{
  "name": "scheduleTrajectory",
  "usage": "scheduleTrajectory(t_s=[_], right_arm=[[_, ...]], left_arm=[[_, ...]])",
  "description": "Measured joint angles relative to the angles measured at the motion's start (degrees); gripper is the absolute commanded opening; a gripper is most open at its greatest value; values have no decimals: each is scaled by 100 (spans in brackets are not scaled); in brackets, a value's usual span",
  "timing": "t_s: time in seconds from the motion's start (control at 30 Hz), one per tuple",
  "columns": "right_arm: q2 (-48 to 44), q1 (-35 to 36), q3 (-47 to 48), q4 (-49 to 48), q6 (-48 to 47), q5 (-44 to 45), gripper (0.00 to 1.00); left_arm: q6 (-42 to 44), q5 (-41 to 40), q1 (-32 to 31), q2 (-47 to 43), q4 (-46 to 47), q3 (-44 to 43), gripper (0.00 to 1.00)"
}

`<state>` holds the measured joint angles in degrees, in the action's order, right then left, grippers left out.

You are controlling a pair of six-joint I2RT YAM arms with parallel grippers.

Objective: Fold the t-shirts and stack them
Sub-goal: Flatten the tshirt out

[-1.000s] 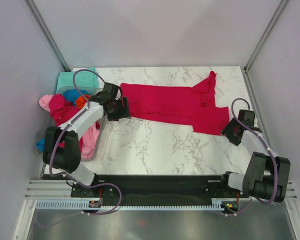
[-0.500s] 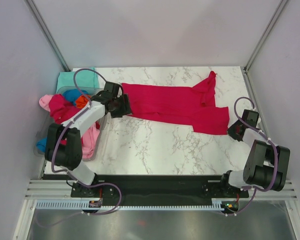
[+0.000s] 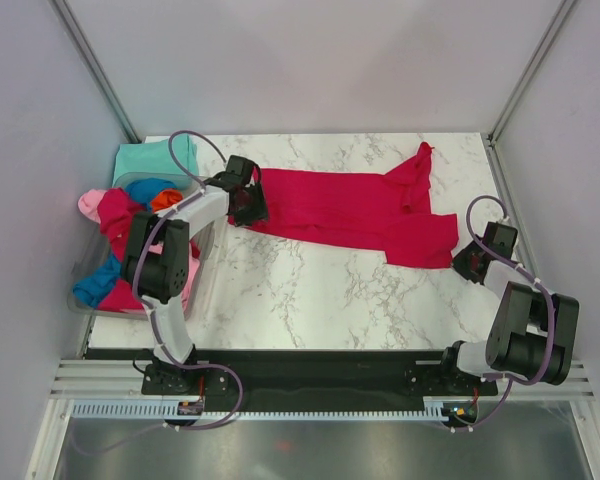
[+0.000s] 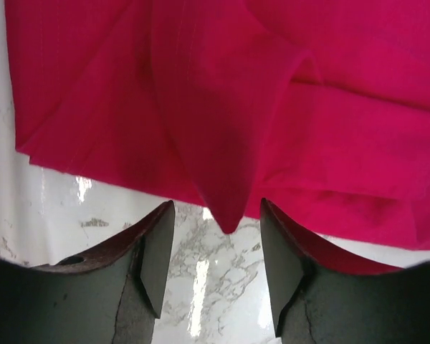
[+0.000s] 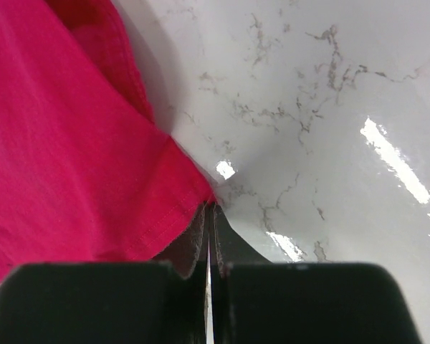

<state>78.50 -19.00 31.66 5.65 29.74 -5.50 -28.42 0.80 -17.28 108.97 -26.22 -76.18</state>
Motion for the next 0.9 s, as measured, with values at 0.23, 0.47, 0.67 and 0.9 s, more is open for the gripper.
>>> scheduleTrajectory(t_s=[0.23, 0.47, 0.67, 0.9], right_arm=[[33, 2, -26, -103, 4, -205, 0], [15, 2, -46, -127, 28, -264, 0], [-914, -26, 87, 590, 223, -474, 0], [-2684, -247, 1967, 1991, 479, -713, 0]], left_arm=[[-13, -227, 2, 466, 101, -595, 29], [42, -197, 11, 564, 98, -828, 2], [68, 76, 11, -201, -411, -828, 2], [227, 251, -13, -2315, -1207, -1086, 2]])
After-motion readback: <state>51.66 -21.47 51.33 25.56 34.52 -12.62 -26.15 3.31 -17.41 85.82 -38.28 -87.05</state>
